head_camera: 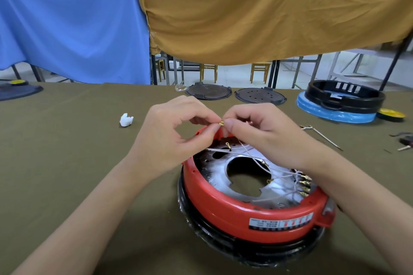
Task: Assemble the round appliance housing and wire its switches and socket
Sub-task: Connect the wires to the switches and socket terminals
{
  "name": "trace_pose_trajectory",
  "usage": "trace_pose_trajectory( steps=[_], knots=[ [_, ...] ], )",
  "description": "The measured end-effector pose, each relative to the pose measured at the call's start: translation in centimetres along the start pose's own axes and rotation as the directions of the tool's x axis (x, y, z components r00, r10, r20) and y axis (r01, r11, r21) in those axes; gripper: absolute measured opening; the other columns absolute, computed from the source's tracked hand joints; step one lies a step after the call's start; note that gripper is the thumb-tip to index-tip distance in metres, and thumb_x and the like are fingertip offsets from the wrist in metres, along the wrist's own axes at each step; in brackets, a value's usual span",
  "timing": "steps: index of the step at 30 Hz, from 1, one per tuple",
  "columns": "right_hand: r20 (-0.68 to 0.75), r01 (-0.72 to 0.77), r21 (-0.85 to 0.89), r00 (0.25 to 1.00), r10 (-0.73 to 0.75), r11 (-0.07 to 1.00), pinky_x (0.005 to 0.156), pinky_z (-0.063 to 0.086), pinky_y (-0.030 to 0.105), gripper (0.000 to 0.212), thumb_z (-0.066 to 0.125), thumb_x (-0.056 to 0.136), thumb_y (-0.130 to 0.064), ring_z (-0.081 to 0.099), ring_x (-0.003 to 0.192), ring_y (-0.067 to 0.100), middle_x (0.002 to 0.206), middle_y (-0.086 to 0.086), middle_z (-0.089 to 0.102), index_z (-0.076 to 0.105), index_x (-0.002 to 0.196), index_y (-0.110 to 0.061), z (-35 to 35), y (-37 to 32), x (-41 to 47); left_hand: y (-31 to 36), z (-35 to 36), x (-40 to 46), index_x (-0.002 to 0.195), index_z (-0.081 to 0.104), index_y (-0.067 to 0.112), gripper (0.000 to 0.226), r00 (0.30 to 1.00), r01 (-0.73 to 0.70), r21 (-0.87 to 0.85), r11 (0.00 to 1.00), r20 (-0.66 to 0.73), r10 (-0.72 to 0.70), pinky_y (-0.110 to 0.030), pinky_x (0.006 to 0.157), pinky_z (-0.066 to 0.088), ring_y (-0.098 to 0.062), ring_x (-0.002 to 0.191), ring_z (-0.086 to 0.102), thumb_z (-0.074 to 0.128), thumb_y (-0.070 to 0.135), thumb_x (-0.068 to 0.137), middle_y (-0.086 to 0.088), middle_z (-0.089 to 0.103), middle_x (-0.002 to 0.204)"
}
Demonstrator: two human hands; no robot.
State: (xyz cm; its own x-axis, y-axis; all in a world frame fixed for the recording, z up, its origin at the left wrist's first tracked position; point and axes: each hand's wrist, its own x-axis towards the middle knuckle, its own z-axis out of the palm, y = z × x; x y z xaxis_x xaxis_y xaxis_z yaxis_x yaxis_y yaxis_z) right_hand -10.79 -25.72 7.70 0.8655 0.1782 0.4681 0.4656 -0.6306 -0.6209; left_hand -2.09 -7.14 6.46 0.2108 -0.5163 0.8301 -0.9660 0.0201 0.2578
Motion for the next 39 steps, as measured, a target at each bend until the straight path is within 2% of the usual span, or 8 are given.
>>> trace_pose_trajectory(
  steps=[2, 4, 5, 10, 15, 25, 35, 39],
  knots=[
    [0.026, -0.038, 0.11, 0.999, 0.036, 0.993, 0.059, 0.04, 0.039, 0.025, 0.051, 0.097, -0.017, 0.047, 0.063, 0.033, 0.075, 0.024, 0.057, 0.065, 0.084, -0.001, -0.1, 0.0, 0.1, 0.1, 0.0, 0.1, 0.087, 0.075, 0.015, 0.014, 1.0, -0.006, -0.004, 1.0, 0.006, 0.006, -0.019, 0.075, 0.048, -0.009, 0.079, 0.062, 0.072, 0.002, 0.083, 0.011, 0.069, 0.083],
    [0.052, -0.062, 0.207, 0.997, 0.052, 0.976, 0.055, 0.036, 0.02, 0.024, 0.051, 0.096, -0.015, 0.041, 0.058, 0.013, 0.067, 0.004, 0.054, 0.064, 0.081, -0.003, -0.2, 0.1, 0.0, 0.3, -0.1, 0.1, 0.087, 0.076, 0.014, 0.012, 1.0, -0.021, 0.009, 1.0, 0.017, 0.021, -0.023, 0.074, 0.049, -0.012, 0.078, 0.063, 0.071, 0.003, 0.083, 0.007, 0.07, 0.081],
    [0.068, -0.07, 0.238, 0.996, 0.055, 0.969, 0.055, 0.034, 0.016, 0.023, 0.051, 0.096, -0.015, 0.038, 0.058, 0.008, 0.066, -0.004, 0.054, 0.065, 0.08, -0.005, -0.3, 0.2, 0.0, 0.3, -0.1, 0.1, 0.087, 0.076, 0.014, 0.012, 0.999, -0.027, 0.014, 1.0, 0.023, 0.026, -0.025, 0.074, 0.05, -0.013, 0.078, 0.063, 0.071, 0.003, 0.084, 0.006, 0.07, 0.081],
    [0.129, -0.103, 0.304, 0.989, 0.067, 0.947, 0.058, 0.034, 0.013, 0.022, 0.05, 0.097, -0.013, 0.038, 0.06, 0.006, 0.065, -0.015, 0.053, 0.065, 0.081, -0.008, -0.4, 0.7, 0.0, 0.6, 0.1, 0.1, 0.083, 0.076, 0.01, 0.011, 0.999, -0.028, 0.021, 0.999, 0.026, 0.027, -0.03, 0.073, 0.051, -0.016, 0.076, 0.063, 0.071, 0.001, 0.081, 0.003, 0.07, 0.078],
    [0.152, -0.13, 0.332, 0.985, 0.083, 0.934, 0.058, 0.033, 0.015, 0.022, 0.052, 0.096, -0.015, 0.037, 0.061, 0.009, 0.065, -0.014, 0.054, 0.066, 0.08, -0.011, -0.3, 1.0, -0.1, 0.7, 0.5, -0.1, 0.079, 0.074, 0.005, 0.007, 1.0, -0.005, 0.024, 1.0, 0.012, 0.004, -0.029, 0.072, 0.05, -0.016, 0.074, 0.062, 0.07, 0.0, 0.078, 0.001, 0.069, 0.076],
    [0.158, -0.139, 0.361, 0.984, 0.086, 0.922, 0.059, 0.036, 0.015, 0.022, 0.055, 0.095, -0.017, 0.04, 0.061, 0.01, 0.067, -0.009, 0.056, 0.07, 0.08, -0.014, -0.4, 1.7, 0.0, 0.7, 0.5, -0.2, 0.082, 0.075, 0.008, 0.01, 0.999, 0.042, -0.027, 0.999, 0.025, -0.041, -0.031, 0.071, 0.051, -0.018, 0.075, 0.063, 0.071, 0.0, 0.079, 0.0, 0.071, 0.078],
    [0.175, -0.153, 0.363, 0.98, 0.094, 0.919, 0.059, 0.034, 0.02, 0.022, 0.056, 0.095, -0.018, 0.039, 0.061, 0.012, 0.067, -0.006, 0.056, 0.071, 0.081, -0.011, -0.5, 2.0, 0.0, 1.0, 0.7, -0.2, 0.079, 0.074, 0.007, 0.01, 0.998, 0.056, -0.004, 0.998, 0.008, -0.056, -0.028, 0.07, 0.05, -0.016, 0.073, 0.062, 0.07, 0.0, 0.075, 0.0, 0.069, 0.075],
    [0.173, -0.16, 0.349, 0.979, 0.104, 0.923, 0.059, 0.034, 0.02, 0.022, 0.056, 0.094, -0.018, 0.038, 0.061, 0.013, 0.068, 0.002, 0.053, 0.07, 0.08, -0.008, -0.5, 2.0, 0.0, 0.9, 0.6, -0.2, 0.08, 0.074, 0.008, 0.011, 0.998, 0.062, -0.005, 0.998, 0.02, -0.062, -0.025, 0.071, 0.048, -0.015, 0.073, 0.061, 0.07, -0.001, 0.075, 0.002, 0.069, 0.076]
  ],
)
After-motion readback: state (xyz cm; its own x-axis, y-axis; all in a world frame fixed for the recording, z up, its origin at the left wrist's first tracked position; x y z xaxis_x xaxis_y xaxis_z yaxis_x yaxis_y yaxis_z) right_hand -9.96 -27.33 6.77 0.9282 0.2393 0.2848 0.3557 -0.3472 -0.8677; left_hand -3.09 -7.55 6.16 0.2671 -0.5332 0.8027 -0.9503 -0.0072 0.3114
